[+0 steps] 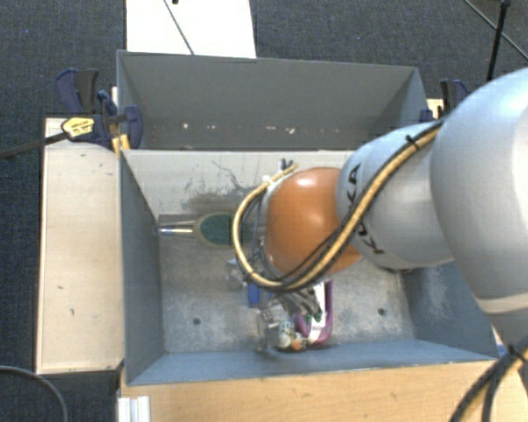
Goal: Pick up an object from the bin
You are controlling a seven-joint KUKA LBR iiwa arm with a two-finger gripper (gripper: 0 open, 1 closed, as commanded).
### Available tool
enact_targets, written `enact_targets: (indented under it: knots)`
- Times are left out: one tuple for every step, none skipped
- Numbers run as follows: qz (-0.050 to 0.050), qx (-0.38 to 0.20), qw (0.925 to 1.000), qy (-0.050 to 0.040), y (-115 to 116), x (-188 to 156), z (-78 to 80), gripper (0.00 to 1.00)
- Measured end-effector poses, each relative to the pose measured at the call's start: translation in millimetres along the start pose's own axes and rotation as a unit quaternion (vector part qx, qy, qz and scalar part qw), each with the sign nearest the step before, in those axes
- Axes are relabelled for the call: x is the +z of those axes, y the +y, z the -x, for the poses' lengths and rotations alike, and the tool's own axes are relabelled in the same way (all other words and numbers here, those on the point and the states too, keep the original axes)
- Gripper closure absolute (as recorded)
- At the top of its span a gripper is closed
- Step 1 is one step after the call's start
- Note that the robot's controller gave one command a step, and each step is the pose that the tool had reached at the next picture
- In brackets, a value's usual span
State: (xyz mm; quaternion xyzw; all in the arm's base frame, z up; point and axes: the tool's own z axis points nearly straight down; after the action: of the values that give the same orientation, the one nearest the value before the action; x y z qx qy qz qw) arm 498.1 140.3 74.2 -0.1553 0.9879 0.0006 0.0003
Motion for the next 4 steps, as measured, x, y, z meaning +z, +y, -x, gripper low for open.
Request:
enact_targets:
  knots:
    - [0.000,0.002,1.0000,0.0001,0.0,0.0,0.0,1.00]
    - [0.000,0.003,1.0000,0.0002,0.0,0.0,0.0,0.00]
    - [0.000,0.002,1.0000,0.0003,0.0,0.0,-0.1,1.00]
    - [0.000,0.001,1.0000,0.0004,0.0,0.0,-0.1,0.00]
